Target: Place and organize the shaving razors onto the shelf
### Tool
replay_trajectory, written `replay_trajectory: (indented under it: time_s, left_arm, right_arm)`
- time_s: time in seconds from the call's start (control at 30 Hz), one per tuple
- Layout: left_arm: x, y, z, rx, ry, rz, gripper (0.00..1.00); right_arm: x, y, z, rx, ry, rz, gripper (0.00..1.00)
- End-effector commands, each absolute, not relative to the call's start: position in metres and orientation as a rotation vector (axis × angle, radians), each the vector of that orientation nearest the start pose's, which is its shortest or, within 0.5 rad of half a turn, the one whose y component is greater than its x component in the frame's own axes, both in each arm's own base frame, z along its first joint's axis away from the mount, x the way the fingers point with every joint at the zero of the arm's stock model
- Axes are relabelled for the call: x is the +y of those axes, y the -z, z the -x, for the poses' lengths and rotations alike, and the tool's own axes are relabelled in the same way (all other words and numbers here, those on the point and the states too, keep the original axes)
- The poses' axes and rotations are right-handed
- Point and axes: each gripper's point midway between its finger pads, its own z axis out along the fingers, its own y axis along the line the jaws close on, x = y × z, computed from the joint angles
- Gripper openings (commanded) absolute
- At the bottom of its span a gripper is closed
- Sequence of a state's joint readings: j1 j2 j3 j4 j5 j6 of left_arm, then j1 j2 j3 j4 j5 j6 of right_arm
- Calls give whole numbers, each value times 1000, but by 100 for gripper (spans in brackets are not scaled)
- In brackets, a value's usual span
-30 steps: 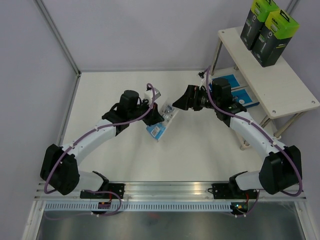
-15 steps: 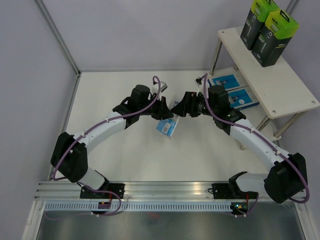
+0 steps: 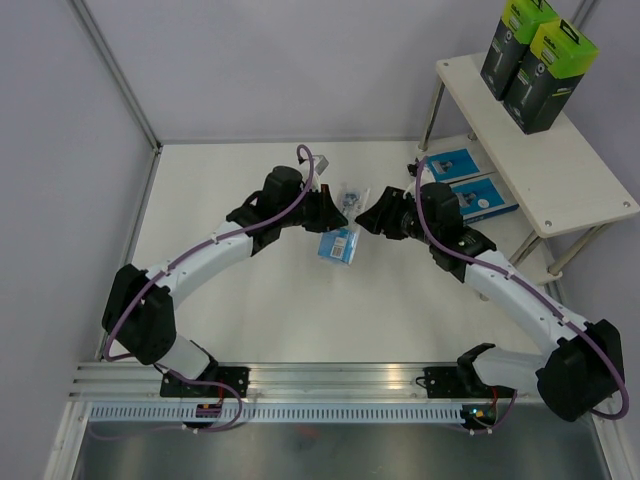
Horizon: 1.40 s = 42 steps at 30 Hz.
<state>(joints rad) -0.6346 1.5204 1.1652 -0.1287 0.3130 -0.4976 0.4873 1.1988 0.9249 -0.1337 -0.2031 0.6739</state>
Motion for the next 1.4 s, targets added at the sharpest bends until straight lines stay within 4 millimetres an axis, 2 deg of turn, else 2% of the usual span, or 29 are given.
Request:
replay_trajectory:
  time_s: [0.0,0.33,0.43,0.6,0.67,0.73,0.8,0.87,0.9,0.93,1.03,1.17,1.3,1.37]
  left_arm:
    - [-329,-245,-324,2067,1023,-301,2]
    - [-339,-244,-317,2073,1039,-314,2]
    - [-341,-246,-318,2063,1028,-316,2]
    - [-345,-255,-324,2038,1011,-306,2]
    - [-346,-256,-323,2036,1008,-311,2]
    - [-347,-256,-322,2035,1010,-323,2]
    - [-351,-256,-320,2030,1011,-345,2]
    - [-353,-256,-317,2032,1017,-360,3]
    - [-353,-256,-317,2034,1015,-362,7]
    - [-349,-251,-317,2064,982,-357,26]
    - [-338,-258,-323,2071,885,-362,55]
    - [-314,-268,-330,2049,763,-319,73]
    - [-290,-272,-337,2057,723,-239,82]
    - [-279,-265,-340,2096,771,-141,85]
  right_arm:
    - [243,-240,-311,2040,-1020,-100,58]
    - [246,-239,-316,2031,-1016,-92,51]
    - [244,-231,-319,2053,-998,-115,50]
    - [239,-222,-321,2081,-949,-143,37]
    - [233,-223,-322,2075,-913,-157,28]
    - [229,-225,-322,2066,-892,-166,25]
    - [228,-226,-323,2059,-885,-167,19]
    - [225,-225,-325,2059,-863,-180,6]
    - [224,-225,-326,2059,-854,-184,1]
    - [222,-224,-326,2062,-842,-189,0]
    - [210,-223,-327,2061,-775,-216,1]
    - [192,-225,-328,2021,-697,-276,0]
    - [179,-233,-325,1967,-690,-343,0]
    - [177,-228,-324,1966,-706,-386,1]
